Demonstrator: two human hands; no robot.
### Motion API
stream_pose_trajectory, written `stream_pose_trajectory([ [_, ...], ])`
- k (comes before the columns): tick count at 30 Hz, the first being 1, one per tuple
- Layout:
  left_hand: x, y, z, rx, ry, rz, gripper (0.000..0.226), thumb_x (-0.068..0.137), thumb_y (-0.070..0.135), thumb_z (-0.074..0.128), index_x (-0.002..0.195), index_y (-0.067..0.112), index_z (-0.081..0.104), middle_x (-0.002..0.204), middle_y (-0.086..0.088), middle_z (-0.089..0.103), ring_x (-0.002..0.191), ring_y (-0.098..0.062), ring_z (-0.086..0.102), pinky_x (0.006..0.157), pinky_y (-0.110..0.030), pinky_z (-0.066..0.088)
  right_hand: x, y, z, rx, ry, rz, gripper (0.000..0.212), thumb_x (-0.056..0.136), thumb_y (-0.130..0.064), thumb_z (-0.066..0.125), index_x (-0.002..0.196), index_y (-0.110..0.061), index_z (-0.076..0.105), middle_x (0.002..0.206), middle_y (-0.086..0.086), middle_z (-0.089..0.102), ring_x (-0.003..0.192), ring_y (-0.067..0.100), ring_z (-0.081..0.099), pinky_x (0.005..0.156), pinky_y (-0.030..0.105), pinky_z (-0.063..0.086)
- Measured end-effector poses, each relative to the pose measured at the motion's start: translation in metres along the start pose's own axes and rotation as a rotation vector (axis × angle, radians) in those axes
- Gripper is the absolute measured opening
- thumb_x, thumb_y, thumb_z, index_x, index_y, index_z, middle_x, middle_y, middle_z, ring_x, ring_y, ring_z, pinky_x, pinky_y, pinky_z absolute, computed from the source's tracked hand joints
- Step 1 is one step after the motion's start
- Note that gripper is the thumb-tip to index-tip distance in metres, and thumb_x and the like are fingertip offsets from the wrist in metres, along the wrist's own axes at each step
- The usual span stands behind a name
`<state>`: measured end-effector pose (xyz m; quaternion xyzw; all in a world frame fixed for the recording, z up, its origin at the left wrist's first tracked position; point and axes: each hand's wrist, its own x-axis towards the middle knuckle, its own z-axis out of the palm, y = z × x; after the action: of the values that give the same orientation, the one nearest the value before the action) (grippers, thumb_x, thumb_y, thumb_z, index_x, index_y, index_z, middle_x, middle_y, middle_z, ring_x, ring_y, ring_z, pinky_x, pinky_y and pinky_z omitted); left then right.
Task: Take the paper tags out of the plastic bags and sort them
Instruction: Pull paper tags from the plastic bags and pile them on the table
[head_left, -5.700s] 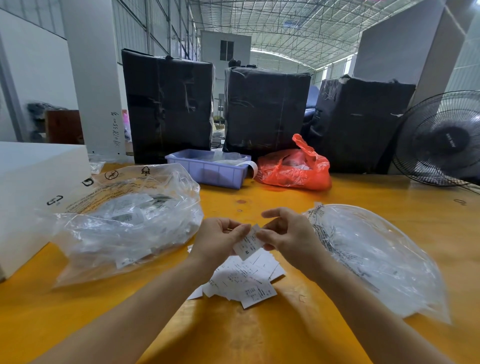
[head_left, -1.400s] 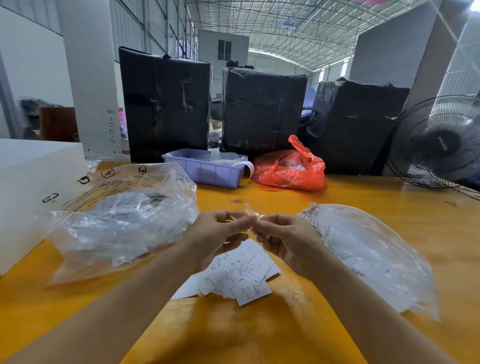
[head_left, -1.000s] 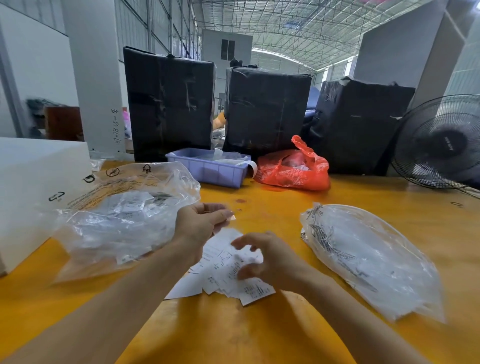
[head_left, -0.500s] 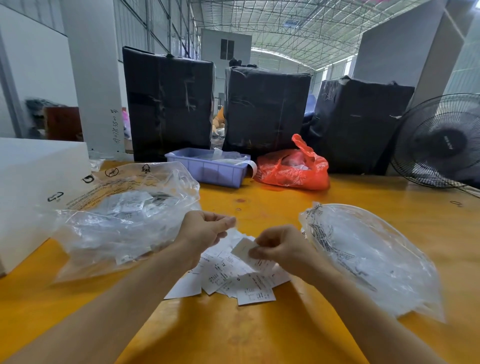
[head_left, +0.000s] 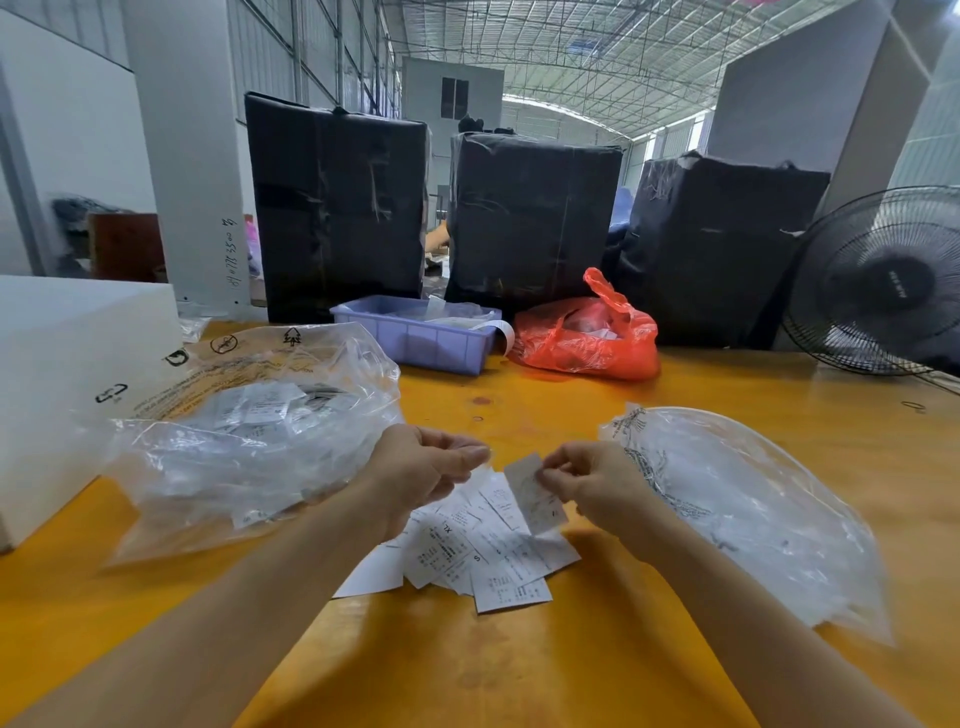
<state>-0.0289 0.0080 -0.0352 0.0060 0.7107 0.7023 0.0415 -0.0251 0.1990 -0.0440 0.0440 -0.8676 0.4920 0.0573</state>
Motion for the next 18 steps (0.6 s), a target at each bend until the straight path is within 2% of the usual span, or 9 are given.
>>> stream_pose_trajectory([
  [4,-0.001,0.001,0.002,-0.06,-0.047,-0.029,0.006,0.071,0.01,0.077,0.075,0.009,0.071,0.058,0.003,0.068,0.057,-0.008,0.057,0.047,-0.011,0.046,-0.003,-0.014,-0.004,0.536,0.126,-0.057,0.005,0.084,-0.004,0.066,0.079,-0.004,0.063,0.059,0.005,0.059,0.05,0.011,0.054,0.048,0.019,0.046],
  [6,-0.001,0.0,0.004,-0.072,-0.061,-0.051,0.006,0.07,0.009,0.077,0.072,0.009,0.072,0.058,0.002,0.067,0.055,-0.007,0.056,0.047,-0.012,0.045,-0.006,-0.02,-0.002,0.653,0.131,-0.101,0.005,0.082,-0.003,0.067,0.082,-0.002,0.062,0.064,0.009,0.066,0.056,0.014,0.063,0.054,0.02,0.052],
  [10,-0.001,0.0,0.005,-0.115,-0.097,-0.09,0.007,0.069,0.004,0.077,0.068,0.008,0.071,0.057,0.0,0.065,0.054,-0.009,0.056,0.048,-0.013,0.045,-0.011,-0.028,0.006,0.587,0.142,-0.244,0.008,0.082,0.0,0.066,0.085,-0.005,0.061,0.08,0.014,0.072,0.071,0.022,0.07,0.066,0.028,0.059],
  [15,-0.003,0.001,0.005,-0.137,-0.134,-0.118,0.025,0.053,0.01,0.08,0.076,0.004,0.071,0.057,-0.001,0.065,0.052,-0.009,0.058,0.047,-0.017,0.046,-0.012,-0.025,0.012,0.432,0.192,-0.362,0.007,0.084,0.001,0.066,0.088,-0.003,0.061,0.085,0.011,0.071,0.073,0.018,0.071,0.064,0.021,0.056],
  [18,-0.004,0.002,0.005,-0.156,-0.164,-0.136,0.027,0.054,0.011,0.08,0.079,0.004,0.072,0.058,-0.001,0.065,0.051,-0.009,0.057,0.048,-0.018,0.043,-0.011,-0.023,0.012,0.382,0.22,-0.379,0.006,0.084,0.0,0.066,0.087,-0.002,0.061,0.084,0.009,0.071,0.072,0.017,0.071,0.064,0.021,0.056],
])
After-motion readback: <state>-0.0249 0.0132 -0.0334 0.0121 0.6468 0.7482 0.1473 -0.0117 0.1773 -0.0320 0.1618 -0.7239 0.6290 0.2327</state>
